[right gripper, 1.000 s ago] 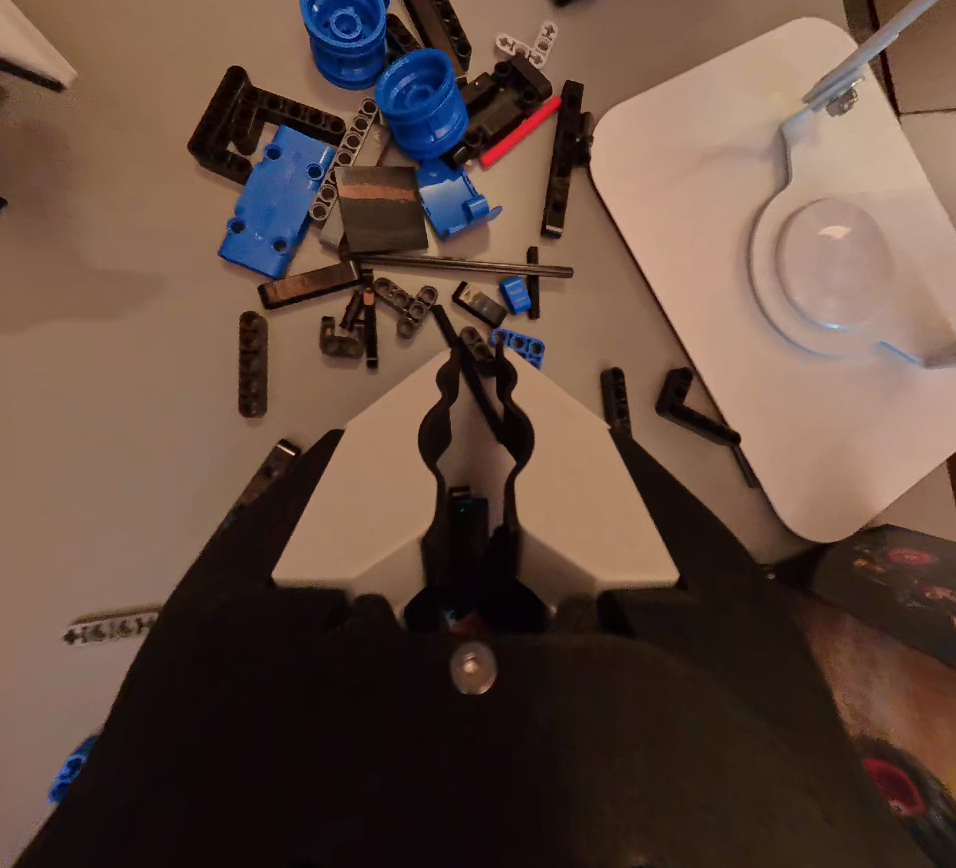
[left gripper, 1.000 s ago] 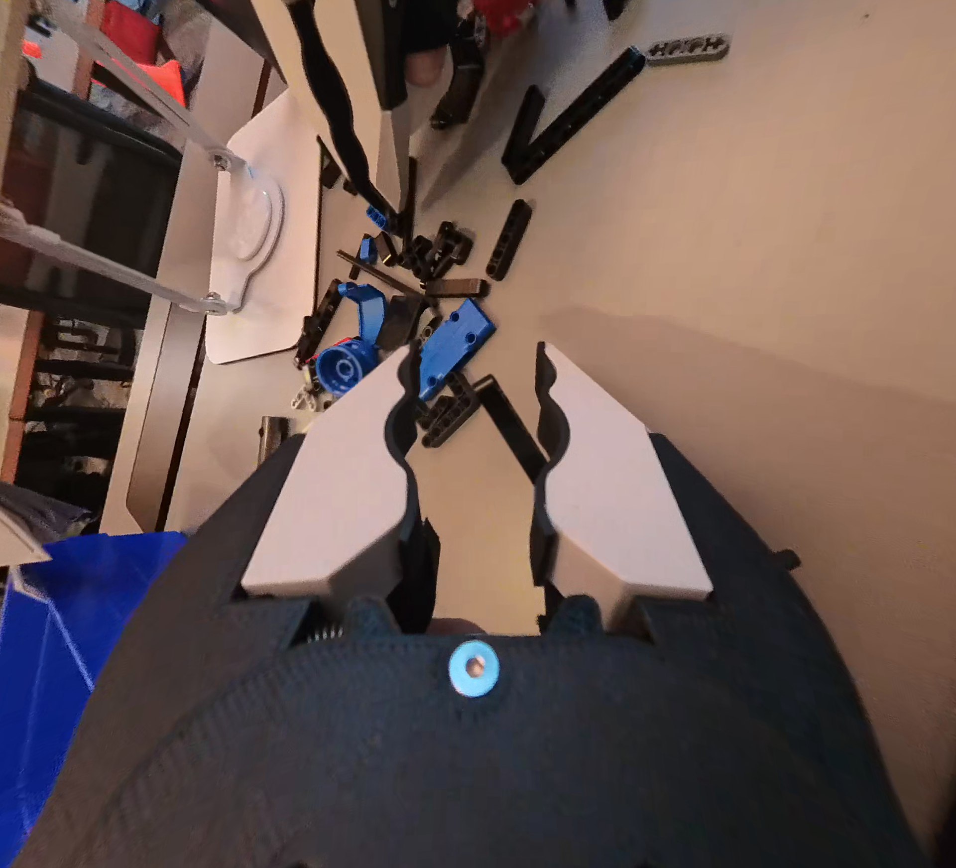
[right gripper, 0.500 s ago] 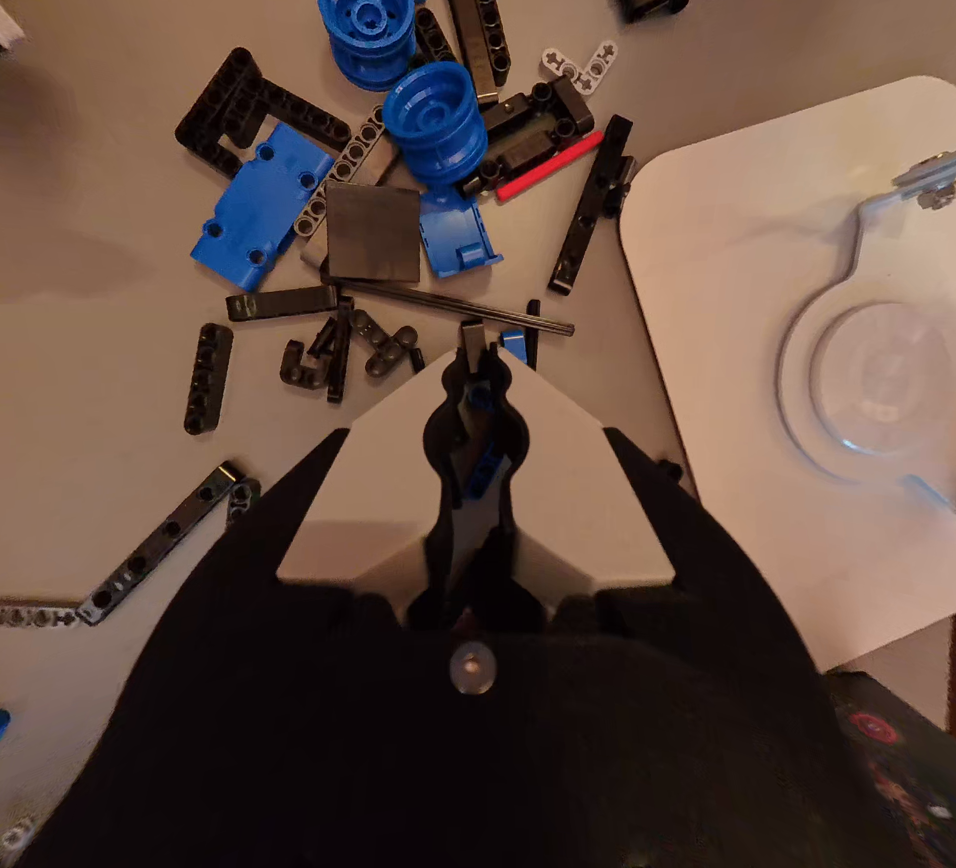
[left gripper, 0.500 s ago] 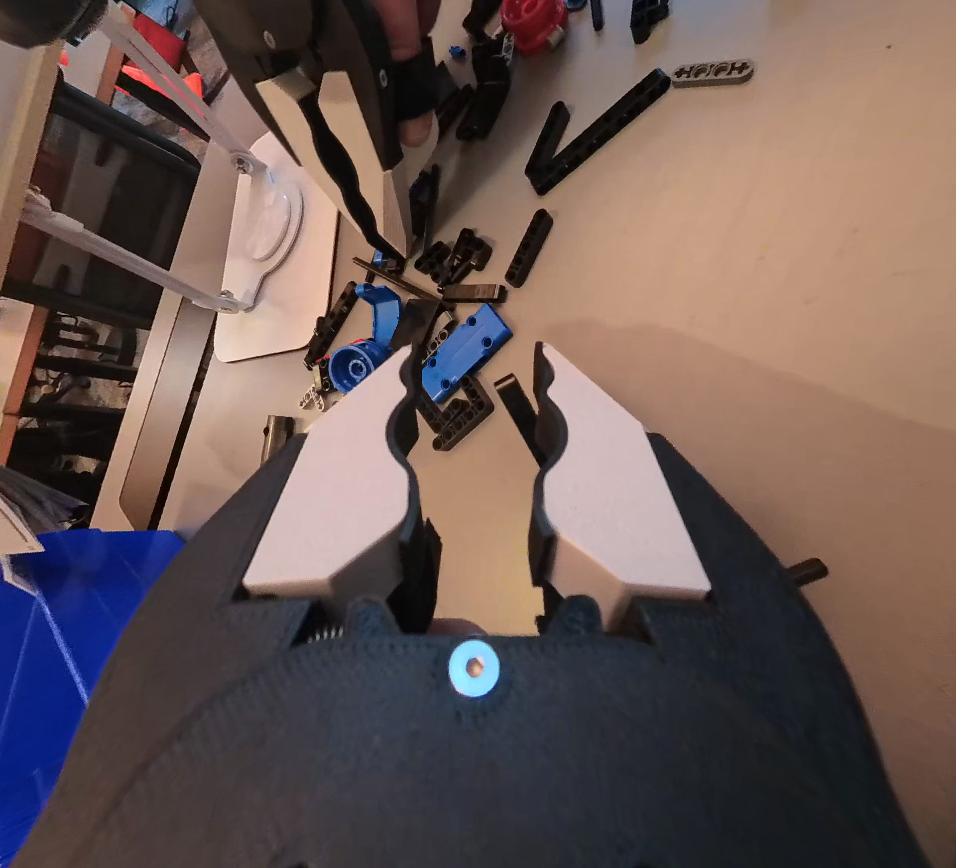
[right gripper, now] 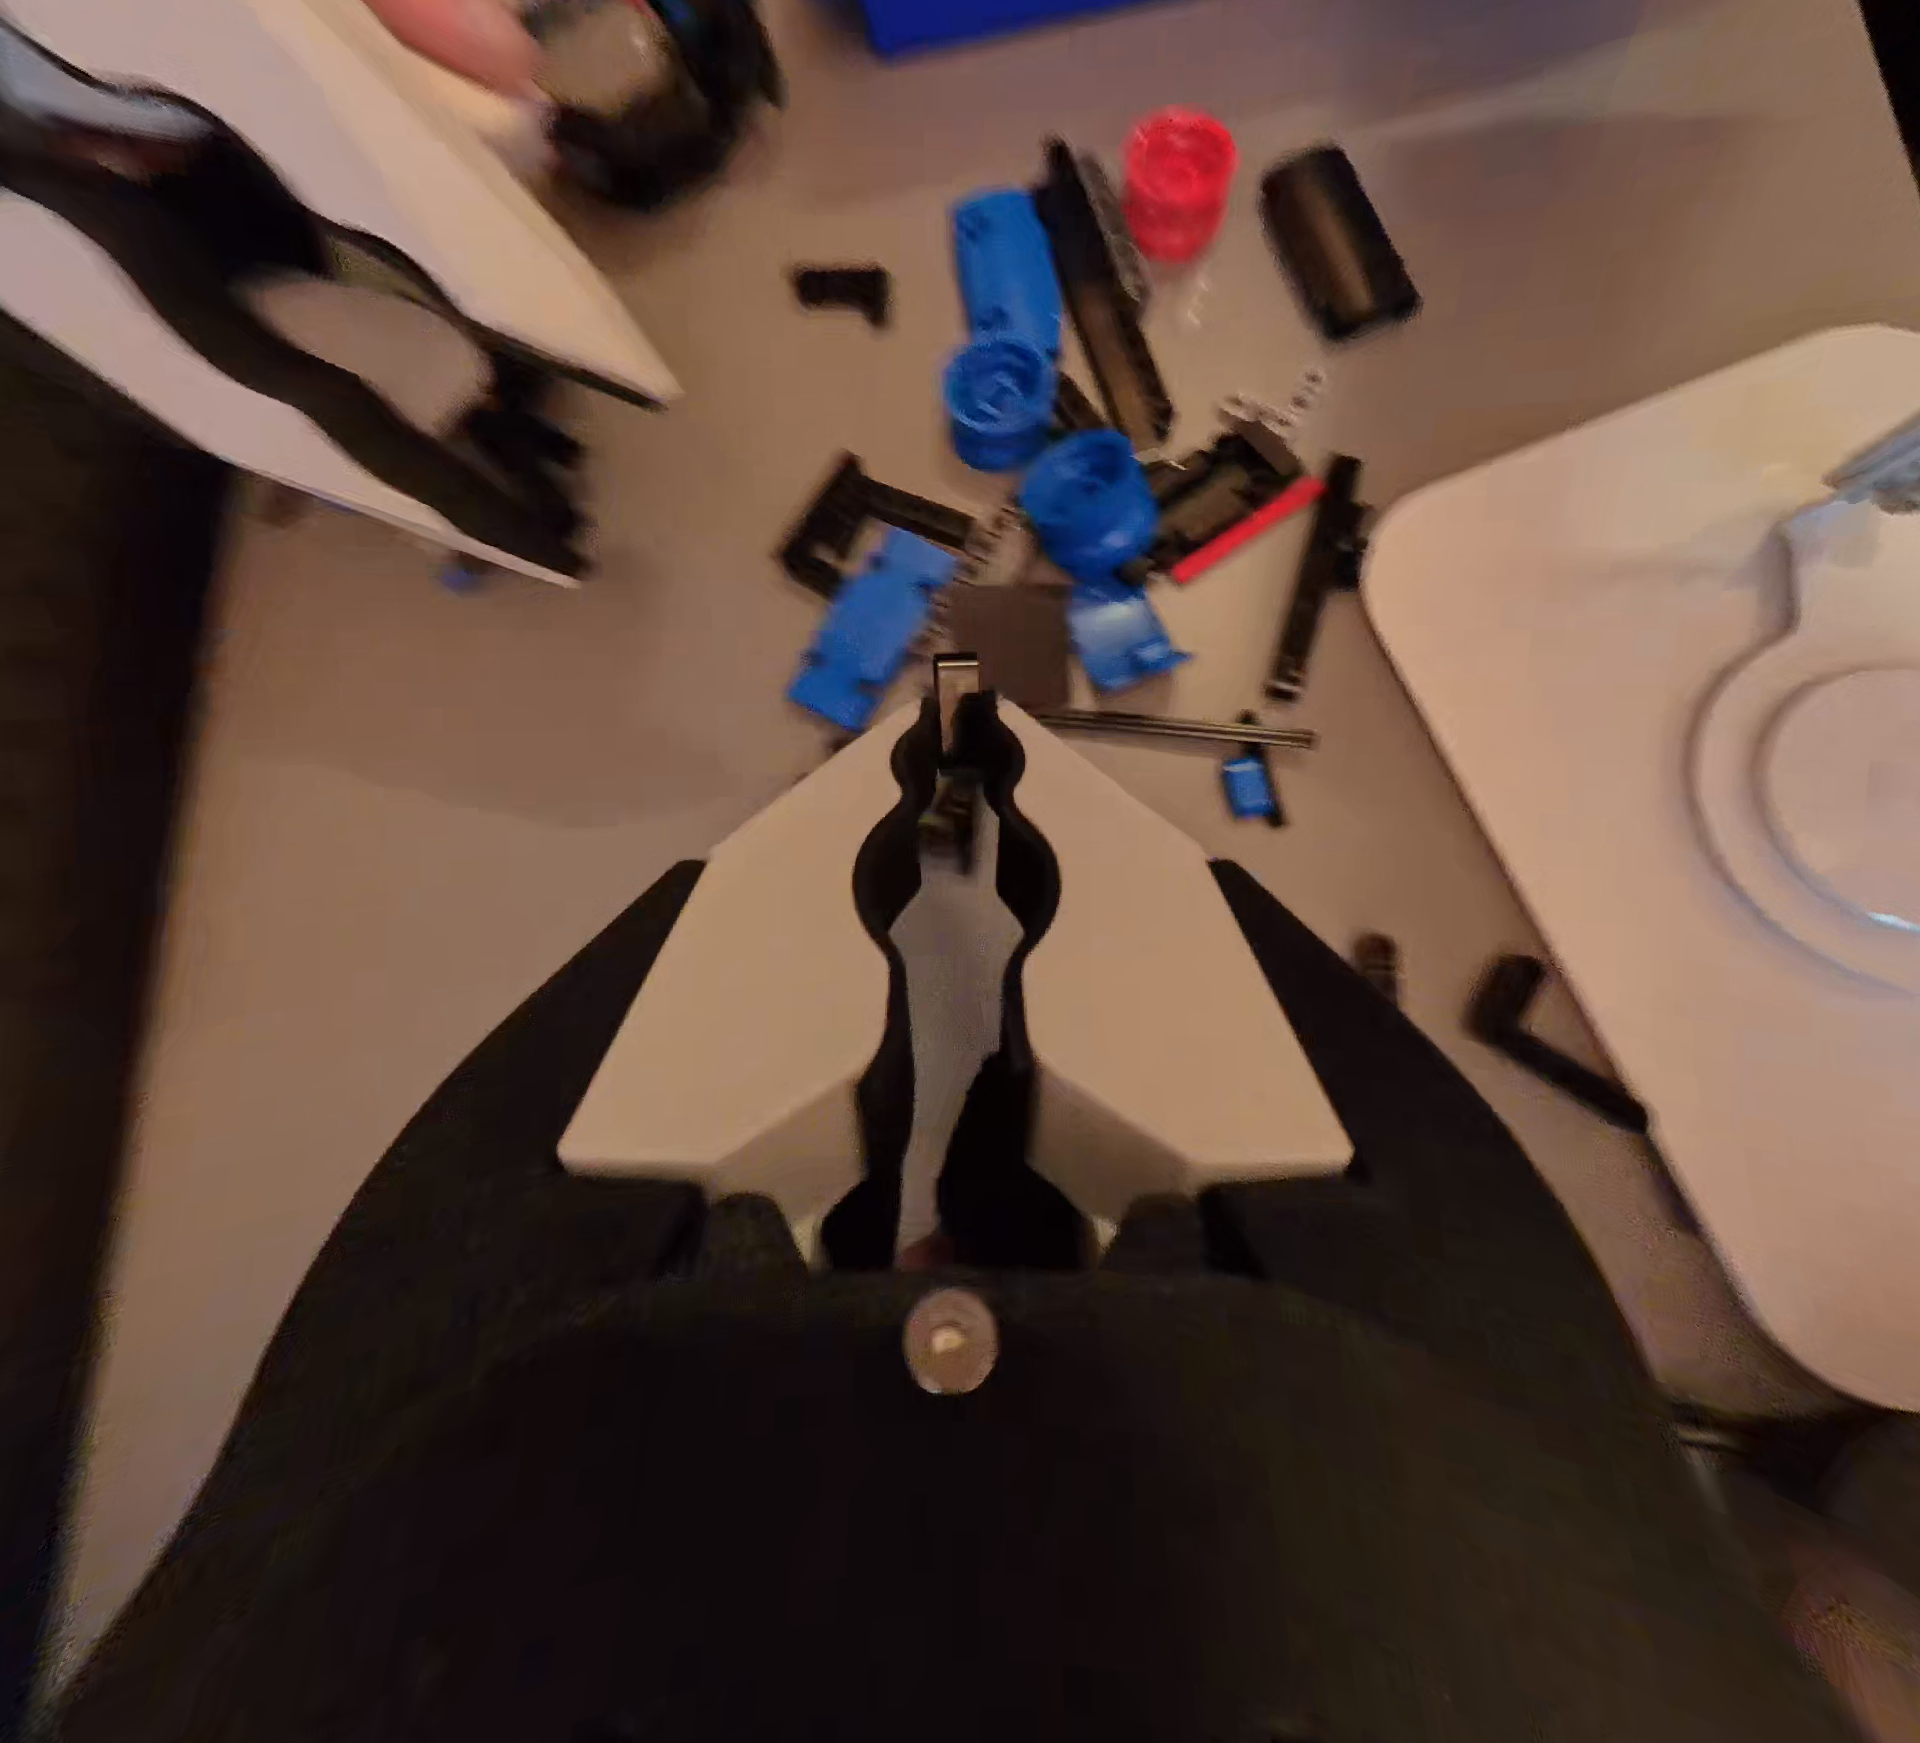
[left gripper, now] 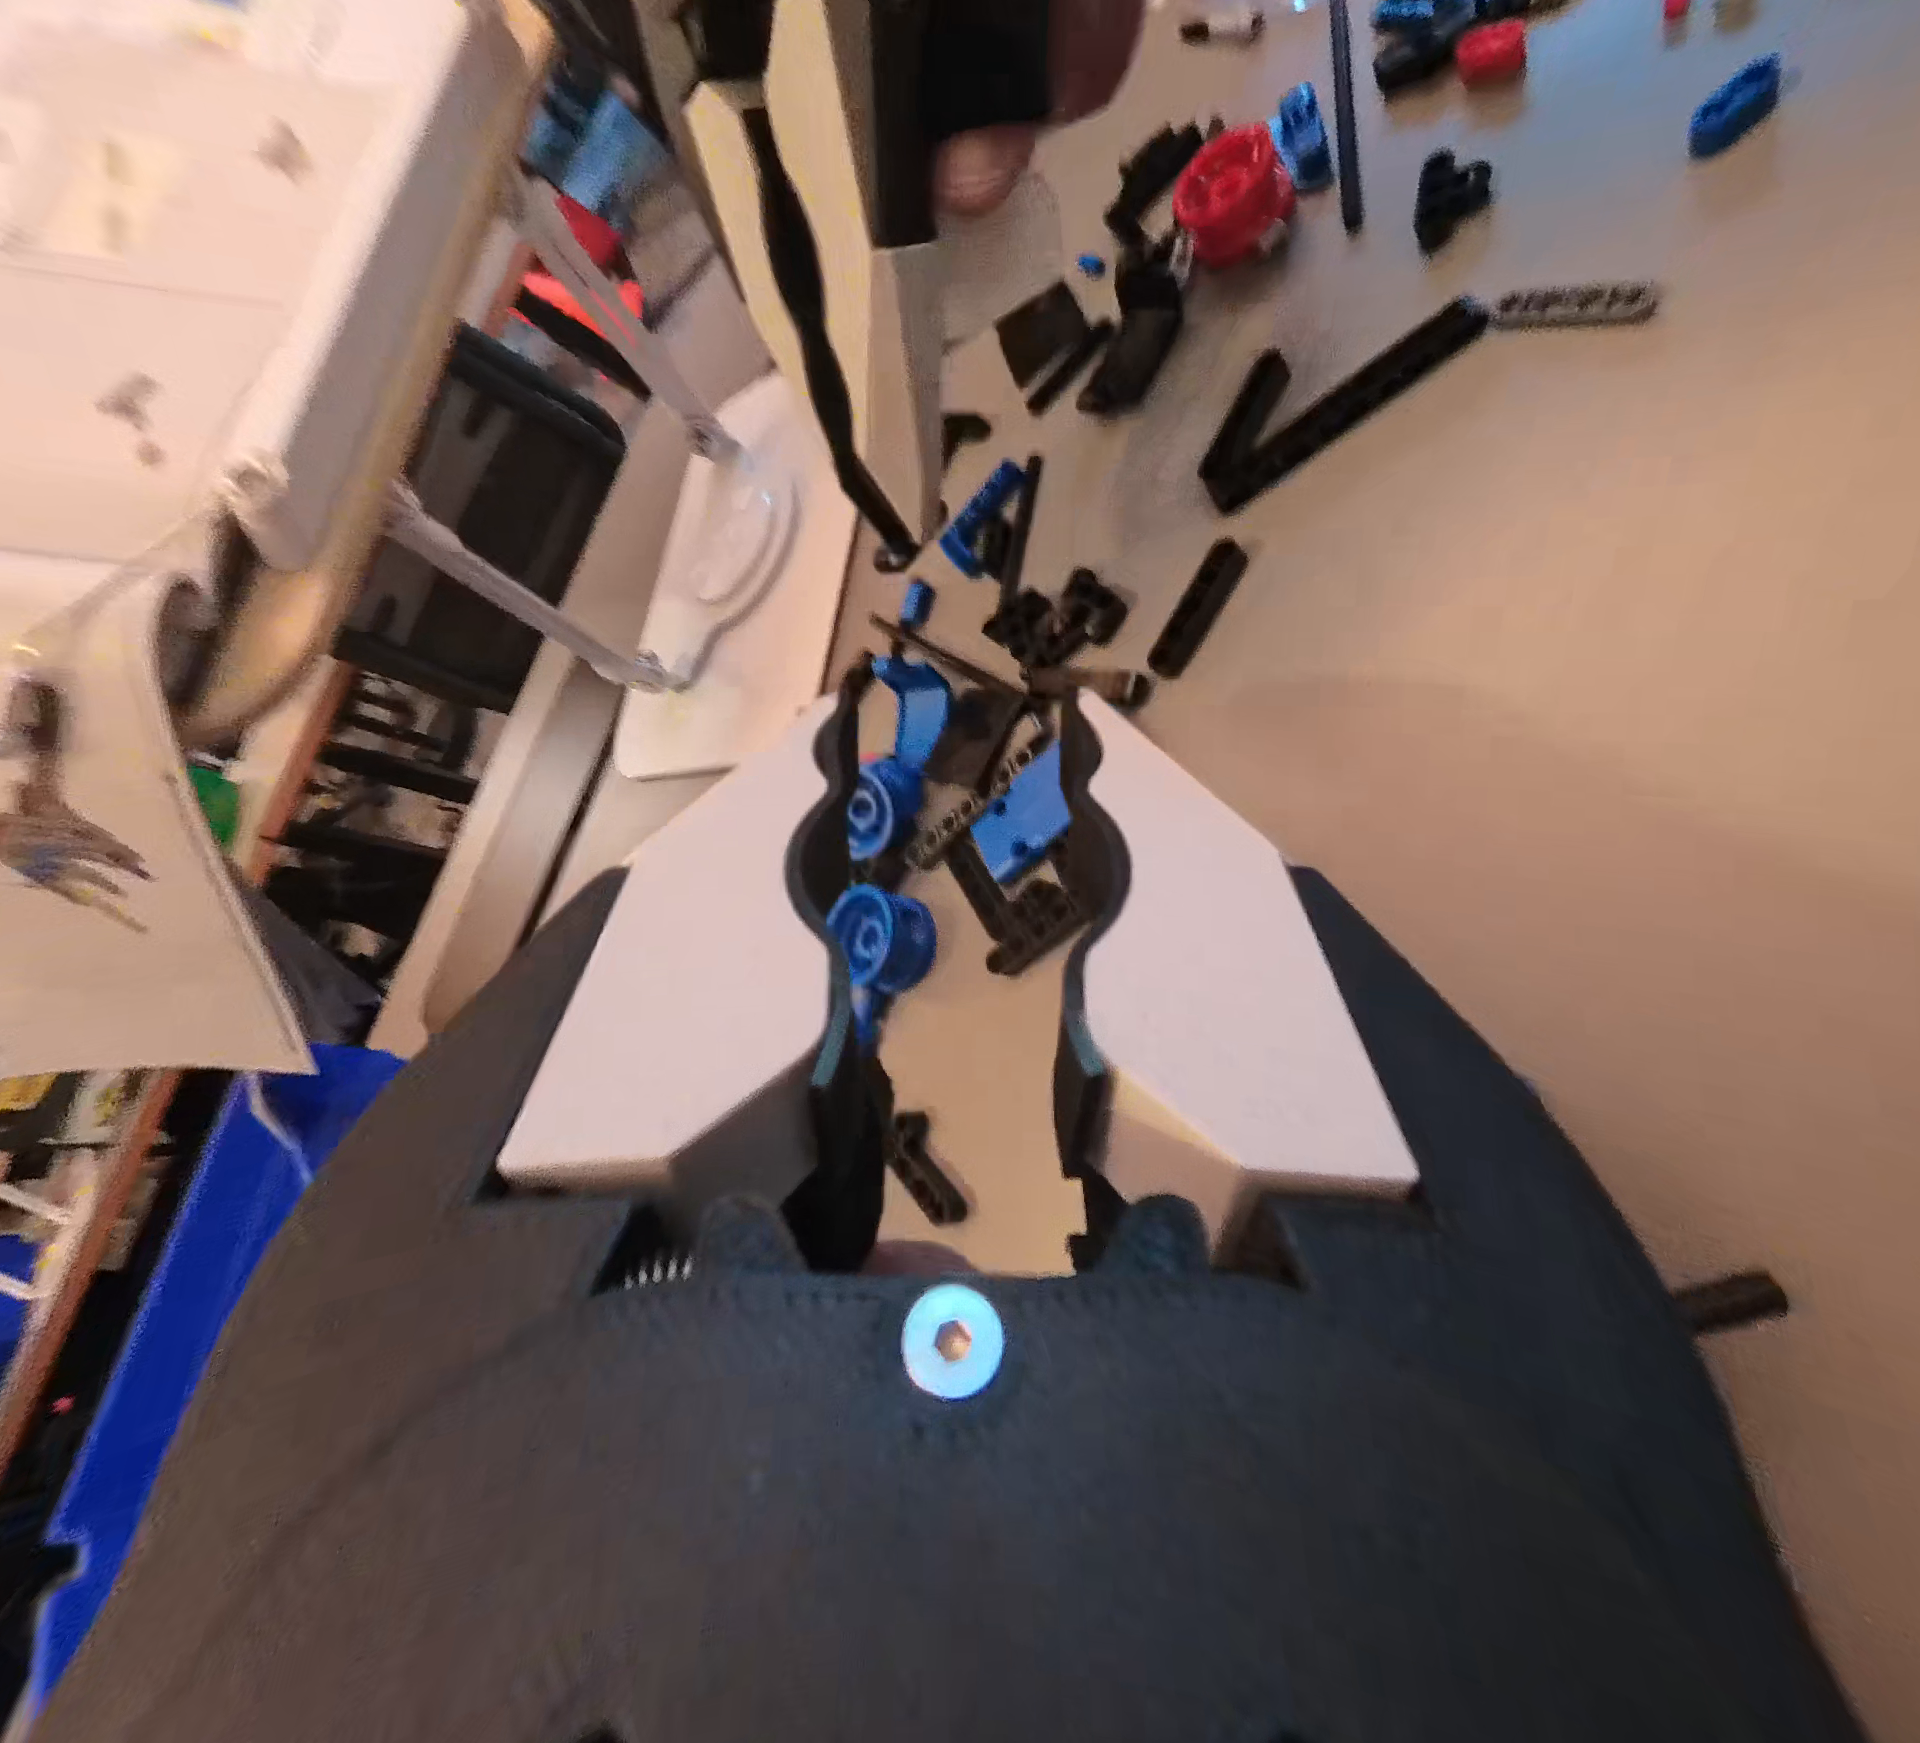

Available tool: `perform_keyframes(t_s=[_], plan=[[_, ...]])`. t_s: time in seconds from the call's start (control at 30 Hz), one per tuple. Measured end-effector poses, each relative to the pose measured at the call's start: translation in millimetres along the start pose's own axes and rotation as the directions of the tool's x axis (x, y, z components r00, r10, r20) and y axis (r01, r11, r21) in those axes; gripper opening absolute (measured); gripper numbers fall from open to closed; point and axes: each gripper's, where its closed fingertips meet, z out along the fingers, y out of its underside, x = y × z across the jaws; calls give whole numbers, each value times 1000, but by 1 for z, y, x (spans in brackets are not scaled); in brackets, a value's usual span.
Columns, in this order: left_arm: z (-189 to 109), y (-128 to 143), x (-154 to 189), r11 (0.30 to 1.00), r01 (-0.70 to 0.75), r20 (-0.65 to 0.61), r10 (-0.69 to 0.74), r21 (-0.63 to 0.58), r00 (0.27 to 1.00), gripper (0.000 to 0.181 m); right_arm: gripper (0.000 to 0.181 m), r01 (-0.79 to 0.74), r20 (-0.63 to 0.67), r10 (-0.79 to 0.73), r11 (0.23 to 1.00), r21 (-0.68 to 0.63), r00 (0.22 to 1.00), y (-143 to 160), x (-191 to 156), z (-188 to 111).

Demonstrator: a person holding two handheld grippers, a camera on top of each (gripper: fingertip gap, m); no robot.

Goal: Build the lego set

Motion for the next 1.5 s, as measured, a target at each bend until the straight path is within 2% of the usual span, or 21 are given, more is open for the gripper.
perform_keyframes(t_s=[0.17,0.27,0.37,0.5,0.63,0.73,0.87,0.97,1.1,1.23,1.33,1.43,1.5], plan=[[2,-38,19,984,-154,42,151,85,988,30,4,-46,168,34,996,71,985,-1,-77,-20],[3,-56,48,950,-279,17,279,138,960,24,4,-79,217,56,992,100,974,3,-103,-29],[1,-68,57,925,-346,47,343,156,938,9,5,-121,239,94,987,105,967,13,-115,-32],[0,-79,66,910,-370,53,367,188,929,7,4,-199,266,157,970,142,951,18,-123,-39],[-1,-84,71,922,-328,20,332,206,943,6,5,-258,264,202,946,196,943,22,-126,-45],[0,-88,74,941,-267,-18,277,210,961,5,10,-245,201,199,940,239,959,26,-123,-51],[0,-89,79,966,-142,-106,168,217,980,4,16,-81,3,83,962,260,997,33,-123,-62],[2,-91,83,973,-99,-139,130,207,982,4,19,79,-163,-55,986,147,985,45,-125,-61],[6,-91,97,980,-69,-212,109,189,971,4,12,209,-279,-187,977,51,942,51,-130,-58],[8,-90,104,983,-41,-261,88,180,961,4,4,230,-314,-216,973,10,925,58,-134,-57],[11,-87,116,988,-36,-308,82,152,948,5,3,162,-302,-149,987,18,942,68,-137,-54],[17,-81,125,990,-80,-309,112,115,945,15,0,89,-275,-78,996,27,958,81,-141,-51],[20,-76,132,990,-116,-324,138,85,936,9,0,50,-250,-42,998,26,967,90,-144,-48]])
